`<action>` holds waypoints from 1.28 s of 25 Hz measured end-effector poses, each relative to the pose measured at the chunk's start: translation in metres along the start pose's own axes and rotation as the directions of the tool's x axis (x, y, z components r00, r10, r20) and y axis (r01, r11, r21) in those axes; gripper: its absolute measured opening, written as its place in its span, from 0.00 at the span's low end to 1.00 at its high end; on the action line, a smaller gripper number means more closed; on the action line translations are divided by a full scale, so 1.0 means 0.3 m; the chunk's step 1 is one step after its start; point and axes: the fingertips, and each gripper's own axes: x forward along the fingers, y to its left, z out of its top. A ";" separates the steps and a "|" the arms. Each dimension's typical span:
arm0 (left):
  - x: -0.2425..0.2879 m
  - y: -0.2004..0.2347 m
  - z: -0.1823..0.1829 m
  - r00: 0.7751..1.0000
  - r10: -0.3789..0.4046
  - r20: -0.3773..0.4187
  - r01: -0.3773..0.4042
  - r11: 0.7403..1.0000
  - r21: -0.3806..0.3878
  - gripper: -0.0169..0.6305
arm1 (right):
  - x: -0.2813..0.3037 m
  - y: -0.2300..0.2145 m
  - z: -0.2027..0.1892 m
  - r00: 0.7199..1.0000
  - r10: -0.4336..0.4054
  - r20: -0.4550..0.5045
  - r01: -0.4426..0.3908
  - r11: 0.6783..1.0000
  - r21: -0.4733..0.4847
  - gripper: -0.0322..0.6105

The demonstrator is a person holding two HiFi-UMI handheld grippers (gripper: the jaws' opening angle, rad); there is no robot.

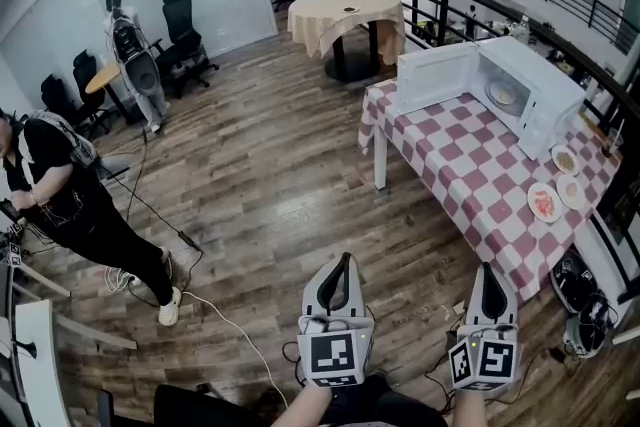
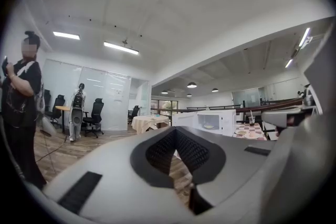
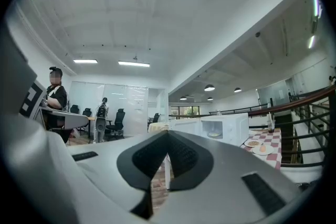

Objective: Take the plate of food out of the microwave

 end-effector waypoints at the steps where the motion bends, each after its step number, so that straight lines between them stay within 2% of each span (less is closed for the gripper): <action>1: 0.003 -0.002 -0.001 1.000 0.003 0.003 -0.003 1.000 0.003 0.05 | 0.004 -0.002 -0.007 1.000 0.009 -0.002 -0.009 1.000 0.003 0.04; 6: 0.010 -0.017 -0.013 1.000 0.013 0.002 -0.013 1.000 0.008 0.05 | 0.007 -0.019 -0.025 1.000 0.021 -0.008 -0.021 1.000 0.011 0.04; 9: 0.007 -0.026 -0.024 0.999 0.013 -0.029 -0.013 1.000 0.002 0.05 | 0.008 -0.037 -0.042 1.000 0.011 -0.008 -0.011 0.999 0.034 0.04; 14: 0.024 -0.025 -0.023 1.000 0.018 -0.011 -0.017 1.000 0.026 0.05 | 0.028 -0.048 -0.053 1.000 0.017 -0.016 -0.016 0.999 0.044 0.04; 19: 0.067 -0.034 -0.043 1.000 0.003 -0.027 -0.003 1.000 0.014 0.05 | 0.046 -0.062 -0.059 0.999 0.003 -0.040 -0.002 1.000 0.030 0.04; 25: 0.204 -0.052 -0.060 0.998 -0.047 -0.031 0.047 0.999 0.004 0.05 | 0.118 -0.125 -0.075 0.998 -0.050 -0.044 0.050 0.999 0.003 0.04; 32: 0.437 -0.025 -0.076 0.994 -0.102 -0.047 0.102 0.995 -0.009 0.05 | 0.314 -0.156 -0.098 0.994 -0.099 -0.053 0.099 0.995 0.006 0.04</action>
